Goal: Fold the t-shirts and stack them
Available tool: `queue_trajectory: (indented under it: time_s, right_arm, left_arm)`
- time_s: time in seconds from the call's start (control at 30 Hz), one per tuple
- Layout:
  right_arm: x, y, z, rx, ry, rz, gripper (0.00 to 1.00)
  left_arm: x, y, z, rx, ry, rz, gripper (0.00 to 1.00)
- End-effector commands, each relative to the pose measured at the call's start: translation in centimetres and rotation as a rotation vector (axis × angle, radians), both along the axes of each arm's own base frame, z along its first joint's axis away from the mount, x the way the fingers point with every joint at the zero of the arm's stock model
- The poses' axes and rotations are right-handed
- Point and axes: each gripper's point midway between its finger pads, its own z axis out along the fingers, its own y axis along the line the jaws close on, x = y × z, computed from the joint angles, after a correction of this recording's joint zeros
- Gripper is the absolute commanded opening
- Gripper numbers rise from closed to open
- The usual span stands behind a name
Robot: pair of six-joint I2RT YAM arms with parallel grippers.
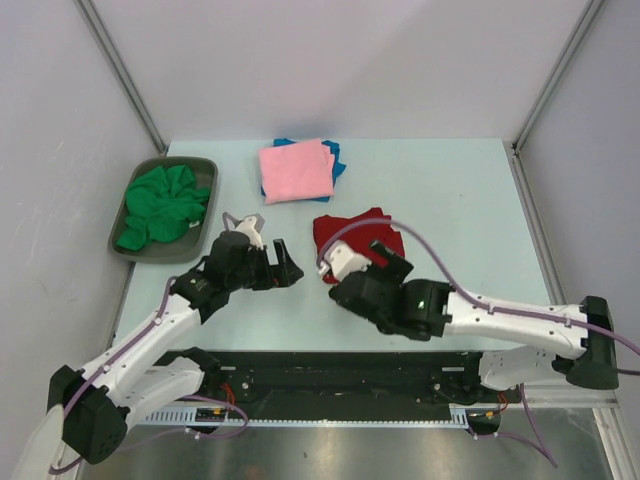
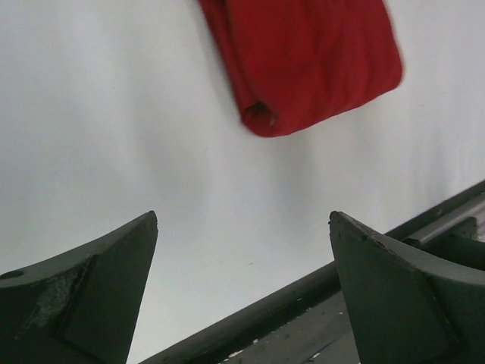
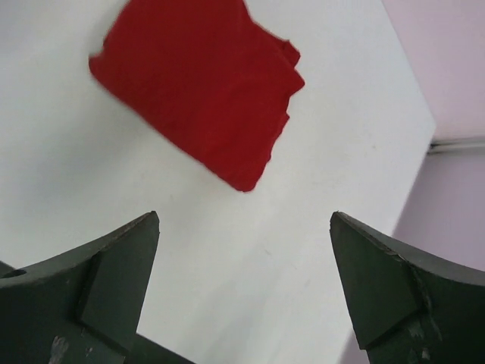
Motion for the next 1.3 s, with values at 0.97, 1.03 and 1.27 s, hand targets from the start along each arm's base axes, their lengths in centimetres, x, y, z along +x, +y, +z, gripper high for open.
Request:
queue_trajectory:
  time_s: [0.97,1.03,1.27]
  right_arm:
    - [6.4,1.4,-16.7,-0.429,-0.213,0.254,1.00]
    - [7.6,1.4,-16.8,-0.409,-0.212,0.240,1.00]
    - [9.9,2.1,-17.5,-0.341,-0.194,0.220,0.87]
  left_arm:
    - [3.9,3.6,-8.2,0.141,0.079,0.271,1.00]
    - [4.1,3.6,-8.5,0.143,0.087,0.271,1.00]
    - [4.6,3.0,-8.9,0.133,0.107,0.250,1.00]
